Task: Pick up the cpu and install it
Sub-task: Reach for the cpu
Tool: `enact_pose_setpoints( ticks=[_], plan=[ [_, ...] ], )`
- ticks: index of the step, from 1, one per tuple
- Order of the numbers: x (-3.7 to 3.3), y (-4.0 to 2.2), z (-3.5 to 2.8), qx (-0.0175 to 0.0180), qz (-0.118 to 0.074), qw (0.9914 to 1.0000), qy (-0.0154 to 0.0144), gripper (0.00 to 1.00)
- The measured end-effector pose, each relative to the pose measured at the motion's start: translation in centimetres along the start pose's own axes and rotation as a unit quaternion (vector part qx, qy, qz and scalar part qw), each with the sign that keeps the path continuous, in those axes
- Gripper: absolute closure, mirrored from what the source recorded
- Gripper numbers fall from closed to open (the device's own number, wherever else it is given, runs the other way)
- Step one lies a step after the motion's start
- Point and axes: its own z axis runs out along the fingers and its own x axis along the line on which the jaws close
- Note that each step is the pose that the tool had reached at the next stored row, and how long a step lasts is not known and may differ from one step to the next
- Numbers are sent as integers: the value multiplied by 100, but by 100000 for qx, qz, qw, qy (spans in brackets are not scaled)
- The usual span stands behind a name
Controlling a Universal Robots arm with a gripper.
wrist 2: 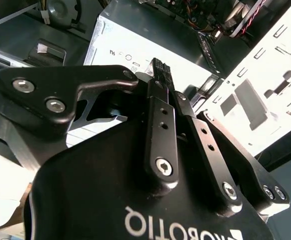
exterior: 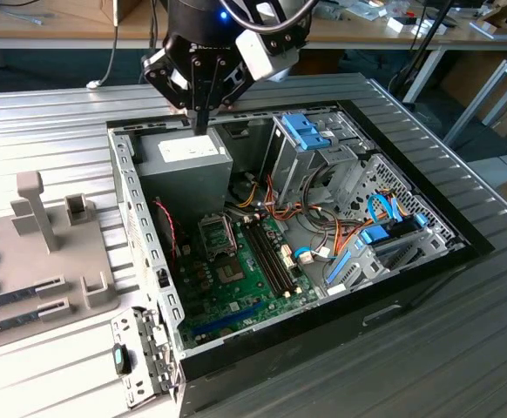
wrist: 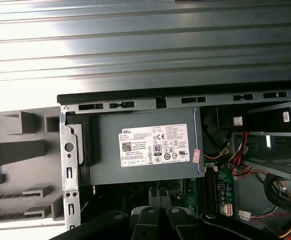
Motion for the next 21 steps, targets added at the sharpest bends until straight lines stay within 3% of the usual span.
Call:
enact_pose_setpoints(
  ticks=[13, 21],
  plan=[
    [33, -3, -1, -1, -4, 100000, 1, 90],
    [89, -6, -3, 1, 0, 100000, 3, 90]
  ],
)
